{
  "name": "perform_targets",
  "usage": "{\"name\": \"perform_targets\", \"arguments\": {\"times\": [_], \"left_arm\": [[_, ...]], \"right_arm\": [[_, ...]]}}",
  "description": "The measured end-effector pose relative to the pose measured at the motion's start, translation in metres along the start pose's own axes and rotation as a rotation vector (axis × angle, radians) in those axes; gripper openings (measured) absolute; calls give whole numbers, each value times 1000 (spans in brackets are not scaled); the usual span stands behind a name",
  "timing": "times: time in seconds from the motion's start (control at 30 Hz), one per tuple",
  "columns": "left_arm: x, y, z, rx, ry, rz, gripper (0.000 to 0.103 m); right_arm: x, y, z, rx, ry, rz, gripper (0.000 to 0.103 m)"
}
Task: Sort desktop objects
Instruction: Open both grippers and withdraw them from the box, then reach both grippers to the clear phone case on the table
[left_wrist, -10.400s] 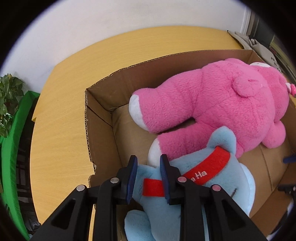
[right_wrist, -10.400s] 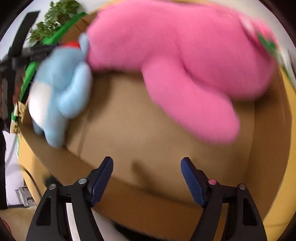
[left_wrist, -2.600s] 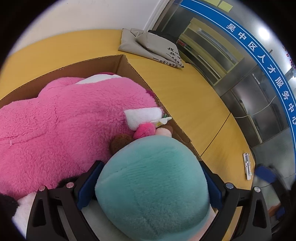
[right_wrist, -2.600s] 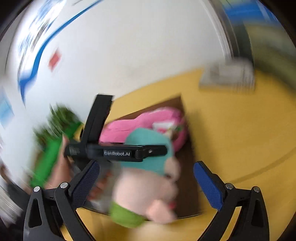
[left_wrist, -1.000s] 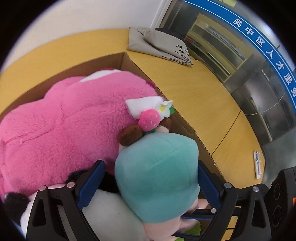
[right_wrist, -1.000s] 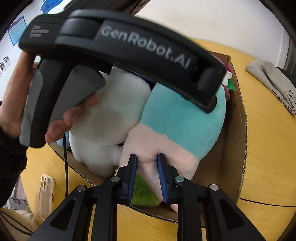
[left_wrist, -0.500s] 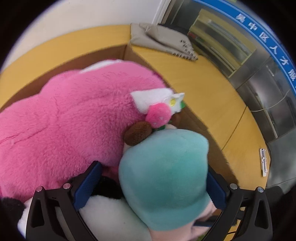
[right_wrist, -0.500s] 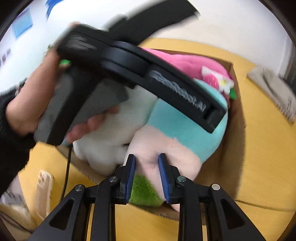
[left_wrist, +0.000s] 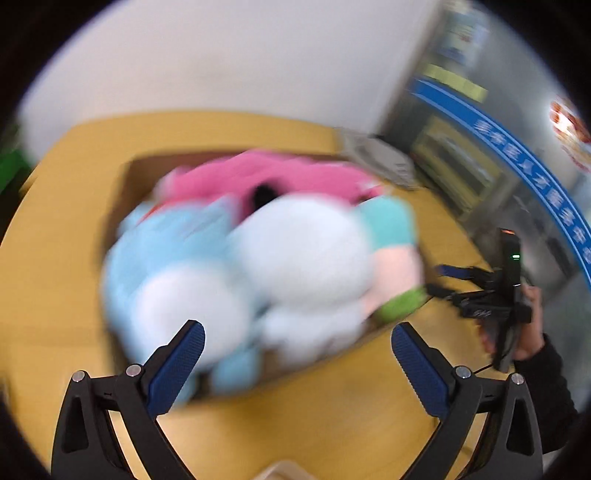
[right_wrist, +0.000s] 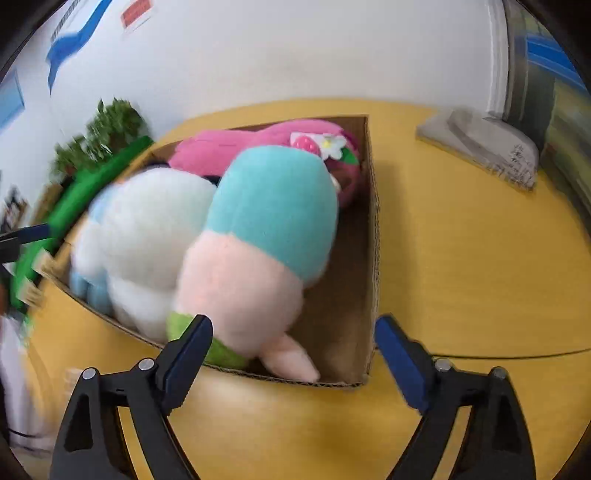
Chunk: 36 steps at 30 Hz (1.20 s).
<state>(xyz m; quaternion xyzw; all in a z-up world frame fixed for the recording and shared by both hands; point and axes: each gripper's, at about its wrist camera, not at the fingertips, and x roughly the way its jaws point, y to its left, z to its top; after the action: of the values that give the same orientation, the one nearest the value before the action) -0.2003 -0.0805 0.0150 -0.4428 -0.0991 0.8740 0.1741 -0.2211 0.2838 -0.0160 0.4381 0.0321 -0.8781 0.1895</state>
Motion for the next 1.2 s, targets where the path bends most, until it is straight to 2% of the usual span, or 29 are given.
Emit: {"name": "perform_targets", "arguments": {"times": [0.07,0.17,0.3,0.4,0.43,0.5,0.53,0.63,0.77,0.83,0.93,1.03,1.2], "left_arm": [[-7,30,-26,-72,12,25,102],[-20,64,-59,-158,0,54,102],[-37,64,-78,-115,-25,45,102],[-43,52,-90,-68,-18,-7,102],[-44,47,-95,-52,-8,-34,101],[-47,39,-105,-20,12,-87,102],[-43,37,-110,-10,30,-98,102],[-29,36,-124,-1,88,-138,101],[-6,42,-131,6,143,-135,101],[7,45,-129,13,175,-141,101],[29,51,-133,25,244,-136,101],[28,44,-138,72,236,-148,101],[24,38,-147,90,236,-184,101]], "right_arm": [[8,1,-11,42,24,-25,92],[7,1,-27,119,29,8,91],[-6,14,-53,142,40,1,88],[-33,31,-64,133,8,-29,87],[-48,31,-68,126,-27,-15,89],[-77,41,-79,103,-87,28,102],[-91,51,-85,86,-111,56,103],[-106,105,-116,-33,-95,140,103],[-76,187,-167,-176,-25,210,103],[-58,215,-178,-204,-1,251,102],[-29,236,-180,-195,24,258,98],[-1,250,-188,-257,76,252,91],[9,241,-197,-370,60,200,93]]}}
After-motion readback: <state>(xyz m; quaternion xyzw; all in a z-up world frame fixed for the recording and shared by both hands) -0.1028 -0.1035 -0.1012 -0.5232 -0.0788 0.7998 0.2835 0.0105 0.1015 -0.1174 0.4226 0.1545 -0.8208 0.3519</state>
